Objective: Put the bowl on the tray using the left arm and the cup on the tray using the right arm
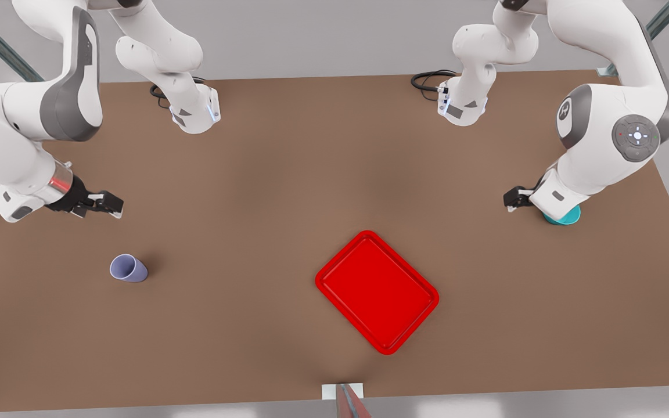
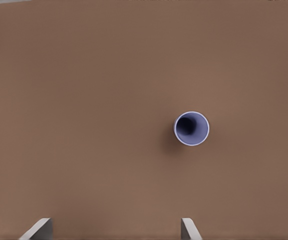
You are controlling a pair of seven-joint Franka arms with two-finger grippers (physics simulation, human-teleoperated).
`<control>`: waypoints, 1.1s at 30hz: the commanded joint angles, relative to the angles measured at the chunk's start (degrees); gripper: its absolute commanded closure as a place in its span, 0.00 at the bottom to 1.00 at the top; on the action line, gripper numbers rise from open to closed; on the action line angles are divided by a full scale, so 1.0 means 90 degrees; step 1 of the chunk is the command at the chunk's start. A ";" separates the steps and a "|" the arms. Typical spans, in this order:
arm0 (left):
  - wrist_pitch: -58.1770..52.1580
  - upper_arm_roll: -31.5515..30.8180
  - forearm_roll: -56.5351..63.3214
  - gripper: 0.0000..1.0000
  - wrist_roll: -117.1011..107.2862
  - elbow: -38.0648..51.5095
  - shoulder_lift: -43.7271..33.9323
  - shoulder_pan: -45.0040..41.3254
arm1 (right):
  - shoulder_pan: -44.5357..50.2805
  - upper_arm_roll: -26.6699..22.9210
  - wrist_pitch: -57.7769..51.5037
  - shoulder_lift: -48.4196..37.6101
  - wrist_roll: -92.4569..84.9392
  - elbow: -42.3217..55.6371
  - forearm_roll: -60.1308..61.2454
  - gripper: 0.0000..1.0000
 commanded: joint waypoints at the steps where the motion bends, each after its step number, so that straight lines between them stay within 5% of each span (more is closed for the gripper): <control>1: -0.0012 0.0000 0.0001 0.00 0.0020 -0.0002 0.0021 0.0000 | -0.0008 0.0000 -0.0003 -0.0005 0.0000 0.0000 0.0000 0.00; 4: -0.0002 0.0098 0.0050 0.00 -0.0039 -0.0909 0.0069 0.0321 | -0.0008 0.0000 -0.0003 -0.0005 0.0000 0.0000 0.0000 0.00; 7: 0.1208 0.0117 -0.0691 0.00 0.1435 -0.1837 0.0284 0.2167 | -0.0008 0.0000 0.0006 0.0005 0.0000 0.0000 0.0000 0.00; 11: 0.2361 0.0127 -0.0927 0.00 0.3819 -0.1847 0.1281 0.3437 | -0.0018 0.0000 0.0006 0.0025 0.0000 0.0010 0.0000 0.00; 15: 0.2371 0.0263 -0.0858 0.00 0.5654 -0.2385 0.1398 0.3633 | -0.0018 0.0000 0.0006 0.0044 0.0000 0.0039 0.0000 0.00; 33: 0.3094 0.0479 -0.0858 0.00 0.6289 -0.2443 0.2482 0.4014 | -0.0018 0.0000 0.0006 0.0044 0.0000 0.0049 0.0010 0.00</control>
